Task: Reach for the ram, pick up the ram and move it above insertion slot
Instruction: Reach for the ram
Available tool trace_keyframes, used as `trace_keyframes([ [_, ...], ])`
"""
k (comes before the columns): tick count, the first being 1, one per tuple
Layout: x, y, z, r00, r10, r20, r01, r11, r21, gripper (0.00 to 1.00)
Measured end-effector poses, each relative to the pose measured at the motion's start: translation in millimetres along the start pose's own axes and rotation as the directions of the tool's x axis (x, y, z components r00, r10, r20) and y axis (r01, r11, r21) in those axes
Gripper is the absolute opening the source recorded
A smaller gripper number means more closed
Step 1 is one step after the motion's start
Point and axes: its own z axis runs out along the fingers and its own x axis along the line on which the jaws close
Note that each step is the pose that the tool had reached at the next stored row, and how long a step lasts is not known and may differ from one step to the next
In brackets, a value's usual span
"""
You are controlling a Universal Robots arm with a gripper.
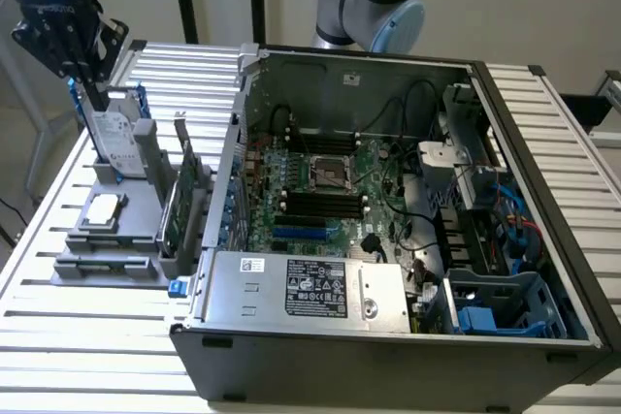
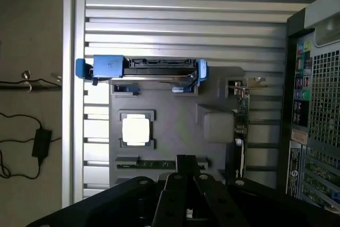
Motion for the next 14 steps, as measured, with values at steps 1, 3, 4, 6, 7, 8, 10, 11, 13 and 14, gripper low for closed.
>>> trace_keyframes([
  [1, 0.1, -1.1, -0.1, 1.0000, 0.000, -0.0002, 0.000, 1.0000, 0.0001, 0.11],
  [3, 0.1, -6.9, -0.2, 1.0000, 0.000, 0.0000, 0.000, 1.0000, 0.0000, 0.11],
  [4, 0.2, -11.4, -0.3, 1.0000, 0.000, 0.0000, 0.000, 1.0000, -0.0001, 0.11],
  [6, 0.4, -20.7, -0.7, 1.0000, 0.000, 0.0000, 0.000, 1.0000, 0.0000, 0.11],
  [7, 0.5, -25.3, -0.7, 1.0000, 0.000, 0.0001, 0.000, 1.0000, -0.0001, 0.11],
  [8, 0.7, -29.8, -0.9, 1.0000, 0.000, 0.0000, 0.000, 1.0000, 0.0000, 0.11],
  [10, 1.5, -38.7, -0.9, 1.0000, 0.000, 0.0001, 0.000, 1.0000, -0.0001, 0.11],
  [11, 2.0, -43.2, -0.9, 1.0000, 0.000, 0.0001, 0.000, 1.0000, 0.0000, 0.11],
  [13, 3.2, -52.2, -0.7, 1.0000, 0.000, 0.0001, 0.000, 1.0000, 0.0000, 0.11],
  [14, 3.9, -56.8, -0.6, 1.0000, 0.000, 0.0001, 0.000, 1.0000, 0.0000, 0.11],
])
